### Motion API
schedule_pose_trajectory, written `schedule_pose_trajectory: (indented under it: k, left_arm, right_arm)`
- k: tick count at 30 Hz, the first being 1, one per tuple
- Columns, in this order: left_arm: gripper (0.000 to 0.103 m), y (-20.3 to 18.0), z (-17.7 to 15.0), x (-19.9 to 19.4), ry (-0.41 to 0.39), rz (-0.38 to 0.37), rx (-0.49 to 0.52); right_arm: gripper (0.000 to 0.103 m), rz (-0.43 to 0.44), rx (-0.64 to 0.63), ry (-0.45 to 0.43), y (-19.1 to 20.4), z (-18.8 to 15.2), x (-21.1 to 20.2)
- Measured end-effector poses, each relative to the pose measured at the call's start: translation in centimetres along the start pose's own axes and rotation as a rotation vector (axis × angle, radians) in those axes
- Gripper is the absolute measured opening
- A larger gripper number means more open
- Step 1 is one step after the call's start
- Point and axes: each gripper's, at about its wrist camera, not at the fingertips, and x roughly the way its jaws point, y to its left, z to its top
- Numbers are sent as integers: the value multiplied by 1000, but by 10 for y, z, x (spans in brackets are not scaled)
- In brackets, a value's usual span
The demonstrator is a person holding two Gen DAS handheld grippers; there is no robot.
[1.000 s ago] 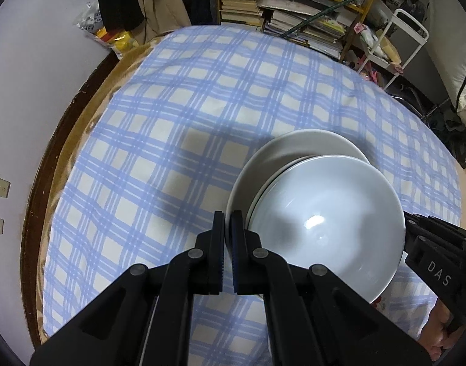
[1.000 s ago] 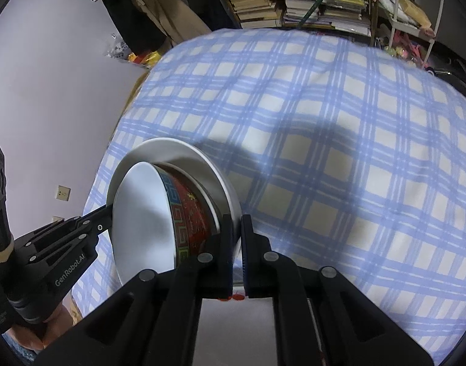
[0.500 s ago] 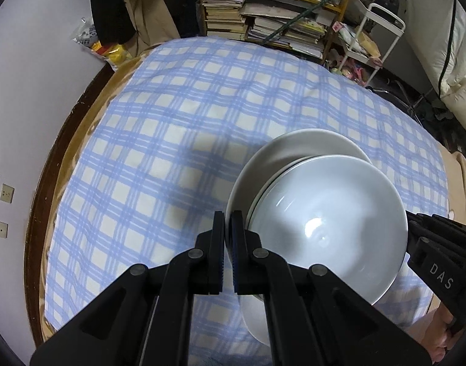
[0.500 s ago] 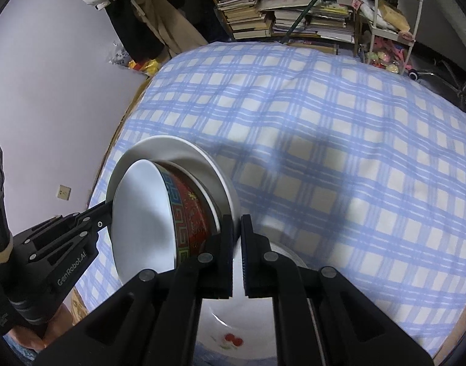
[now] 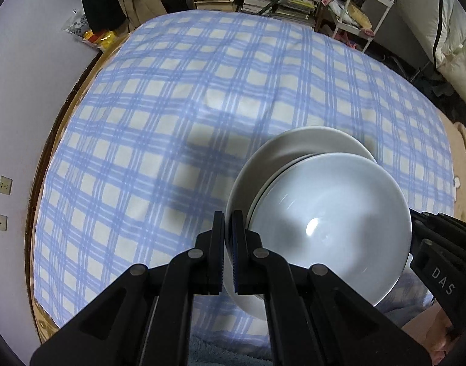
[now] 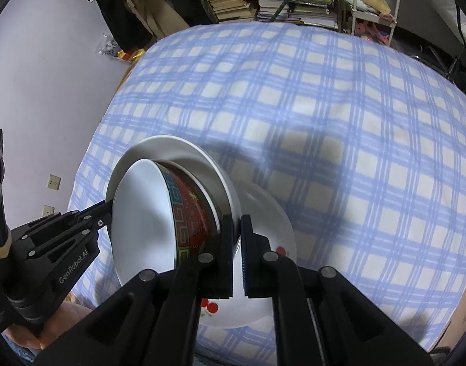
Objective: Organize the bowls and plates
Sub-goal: 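Lift the whole stack with both tools and carry it across the bed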
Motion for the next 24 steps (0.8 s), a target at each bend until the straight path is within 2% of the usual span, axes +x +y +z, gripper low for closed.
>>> schedule_pose_trajectory:
  k: [13, 24]
  left_arm:
    - [2, -12, -27, 24, 56, -24, 1]
    - [6, -17, -33, 21, 19, 0, 47]
  right_arm:
    - [9, -26, 35, 63, -18, -26, 15]
    - [9, 17, 27, 79, -29, -26, 18]
